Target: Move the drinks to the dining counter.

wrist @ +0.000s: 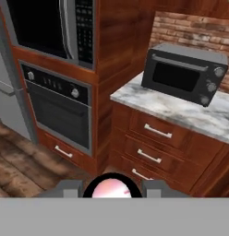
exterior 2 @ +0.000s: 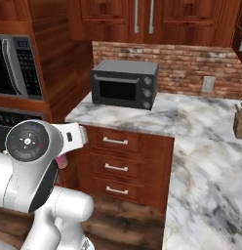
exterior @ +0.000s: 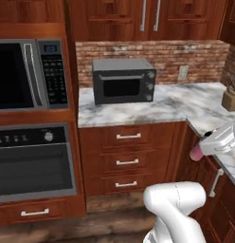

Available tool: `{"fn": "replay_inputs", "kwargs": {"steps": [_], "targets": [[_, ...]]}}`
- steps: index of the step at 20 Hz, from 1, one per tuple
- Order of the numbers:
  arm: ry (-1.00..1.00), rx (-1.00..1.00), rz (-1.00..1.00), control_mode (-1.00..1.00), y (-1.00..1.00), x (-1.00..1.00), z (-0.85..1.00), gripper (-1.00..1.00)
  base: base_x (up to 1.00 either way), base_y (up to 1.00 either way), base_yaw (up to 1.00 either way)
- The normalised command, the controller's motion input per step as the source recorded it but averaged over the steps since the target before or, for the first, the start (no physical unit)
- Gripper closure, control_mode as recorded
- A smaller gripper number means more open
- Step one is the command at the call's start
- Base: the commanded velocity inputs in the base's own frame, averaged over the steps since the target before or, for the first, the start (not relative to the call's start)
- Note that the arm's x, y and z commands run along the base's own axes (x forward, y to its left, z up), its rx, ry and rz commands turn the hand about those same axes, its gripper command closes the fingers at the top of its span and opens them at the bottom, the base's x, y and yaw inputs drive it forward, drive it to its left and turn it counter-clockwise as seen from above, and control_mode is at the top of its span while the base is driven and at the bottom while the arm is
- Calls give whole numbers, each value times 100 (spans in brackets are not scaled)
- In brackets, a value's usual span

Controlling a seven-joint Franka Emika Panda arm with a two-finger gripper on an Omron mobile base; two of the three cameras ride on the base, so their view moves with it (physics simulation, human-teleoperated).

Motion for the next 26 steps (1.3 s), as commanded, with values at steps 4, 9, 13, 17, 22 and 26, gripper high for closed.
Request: {"fn": "replay_inputs", "kwargs": {"steps": [4,9,13,17,22,26], "targets": [[0,0,0,100,0,0,0,100,-37,21,38],[0,0,0,100,0,0,0,100,-41,24,36],[0,0,0,100,0,0,0,100,-59,32,34],[0,0,0,100,0,0,0,100,-81,41,34],[0,0,0,100,0,0,0,100,-83,49,34],[0,0,0,100,0,0,0,100,-74,51,33]]}}
